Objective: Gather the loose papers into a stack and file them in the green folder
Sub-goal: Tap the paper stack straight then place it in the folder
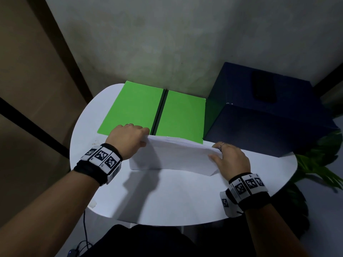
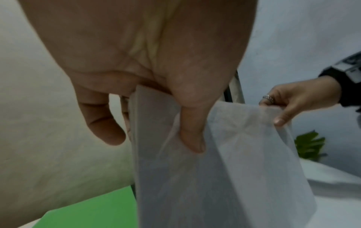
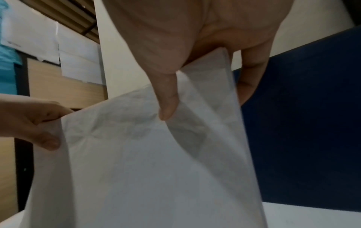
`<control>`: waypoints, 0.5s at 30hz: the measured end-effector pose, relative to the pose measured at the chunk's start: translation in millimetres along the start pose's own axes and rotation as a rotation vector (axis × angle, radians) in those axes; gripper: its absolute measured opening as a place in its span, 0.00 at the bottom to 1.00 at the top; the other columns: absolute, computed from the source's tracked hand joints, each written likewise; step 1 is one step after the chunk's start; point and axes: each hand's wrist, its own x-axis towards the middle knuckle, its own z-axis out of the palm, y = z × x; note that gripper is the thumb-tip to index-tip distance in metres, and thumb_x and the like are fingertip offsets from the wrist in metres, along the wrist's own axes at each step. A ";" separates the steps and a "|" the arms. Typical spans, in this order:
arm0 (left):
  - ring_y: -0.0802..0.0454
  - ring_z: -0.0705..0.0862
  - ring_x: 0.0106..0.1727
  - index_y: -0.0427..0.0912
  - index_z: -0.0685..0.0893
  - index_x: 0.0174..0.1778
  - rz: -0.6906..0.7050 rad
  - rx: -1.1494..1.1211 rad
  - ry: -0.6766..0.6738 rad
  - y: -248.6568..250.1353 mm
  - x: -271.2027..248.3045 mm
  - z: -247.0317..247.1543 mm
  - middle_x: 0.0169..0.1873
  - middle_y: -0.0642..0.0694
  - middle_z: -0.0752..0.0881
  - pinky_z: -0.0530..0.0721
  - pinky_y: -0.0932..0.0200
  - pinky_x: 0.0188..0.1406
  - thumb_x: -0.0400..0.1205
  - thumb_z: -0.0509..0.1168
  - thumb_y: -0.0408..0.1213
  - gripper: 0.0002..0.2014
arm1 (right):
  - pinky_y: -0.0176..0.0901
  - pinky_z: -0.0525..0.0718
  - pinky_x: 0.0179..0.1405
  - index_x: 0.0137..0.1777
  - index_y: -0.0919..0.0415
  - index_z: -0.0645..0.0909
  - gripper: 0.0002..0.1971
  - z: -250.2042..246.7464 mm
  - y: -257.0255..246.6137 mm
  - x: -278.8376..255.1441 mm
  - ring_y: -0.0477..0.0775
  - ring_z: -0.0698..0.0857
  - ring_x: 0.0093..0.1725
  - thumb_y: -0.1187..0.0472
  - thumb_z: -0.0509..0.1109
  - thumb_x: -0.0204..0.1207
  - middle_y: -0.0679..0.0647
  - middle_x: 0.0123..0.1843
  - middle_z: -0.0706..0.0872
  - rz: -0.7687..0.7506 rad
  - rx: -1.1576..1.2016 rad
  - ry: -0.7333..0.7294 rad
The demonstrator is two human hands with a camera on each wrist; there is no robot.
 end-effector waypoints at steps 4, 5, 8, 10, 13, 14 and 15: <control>0.45 0.85 0.52 0.51 0.77 0.55 0.019 -0.002 0.006 14.2 5.4 -8.9 0.51 0.51 0.88 0.78 0.47 0.51 0.80 0.64 0.57 0.15 | 0.49 0.80 0.51 0.60 0.51 0.85 0.13 -6.3 -11.9 -1.8 0.58 0.83 0.59 0.50 0.70 0.79 0.53 0.53 0.88 -0.068 -0.011 0.018; 0.46 0.85 0.53 0.53 0.77 0.56 0.052 -0.034 0.025 23.7 9.1 -13.8 0.51 0.52 0.88 0.78 0.45 0.55 0.79 0.63 0.59 0.17 | 0.48 0.79 0.46 0.56 0.52 0.86 0.11 -10.7 -19.2 -2.0 0.59 0.83 0.55 0.51 0.71 0.78 0.53 0.49 0.89 -0.128 -0.036 0.071; 0.42 0.87 0.49 0.48 0.76 0.55 0.147 -0.080 0.085 59.3 21.1 -23.6 0.47 0.48 0.88 0.80 0.49 0.46 0.83 0.60 0.55 0.14 | 0.44 0.78 0.35 0.46 0.53 0.88 0.06 -27.4 -43.7 0.8 0.58 0.84 0.44 0.54 0.77 0.72 0.49 0.39 0.88 -0.348 -0.105 0.342; 0.38 0.86 0.42 0.47 0.76 0.52 0.080 -0.127 0.139 66.8 25.7 -27.7 0.42 0.42 0.88 0.75 0.52 0.33 0.86 0.58 0.51 0.11 | 0.49 0.82 0.49 0.55 0.52 0.87 0.14 -34.5 -51.0 4.3 0.58 0.84 0.54 0.55 0.79 0.70 0.50 0.52 0.88 -0.381 0.018 0.514; 0.38 0.86 0.40 0.47 0.81 0.51 -0.026 -0.463 0.263 43.6 23.6 -22.7 0.39 0.42 0.89 0.77 0.51 0.32 0.82 0.63 0.50 0.11 | 0.56 0.68 0.79 0.82 0.53 0.62 0.46 -32.5 -40.5 11.4 0.58 0.65 0.80 0.54 0.80 0.65 0.54 0.82 0.63 -0.098 0.405 0.660; 0.42 0.87 0.41 0.47 0.83 0.51 -0.041 -0.662 0.297 34.7 20.4 -21.3 0.39 0.45 0.90 0.81 0.52 0.35 0.81 0.66 0.49 0.11 | 0.56 0.64 0.82 0.85 0.51 0.53 0.54 -26.2 -35.2 14.4 0.55 0.61 0.83 0.55 0.83 0.63 0.53 0.85 0.57 0.034 0.606 0.609; 0.50 0.88 0.41 0.46 0.85 0.51 -0.072 -0.870 0.312 27.8 19.0 -19.5 0.40 0.48 0.91 0.83 0.56 0.39 0.79 0.68 0.46 0.10 | 0.56 0.64 0.83 0.85 0.49 0.49 0.59 -19.7 -32.0 17.5 0.53 0.62 0.84 0.57 0.85 0.61 0.52 0.86 0.57 0.126 0.827 0.508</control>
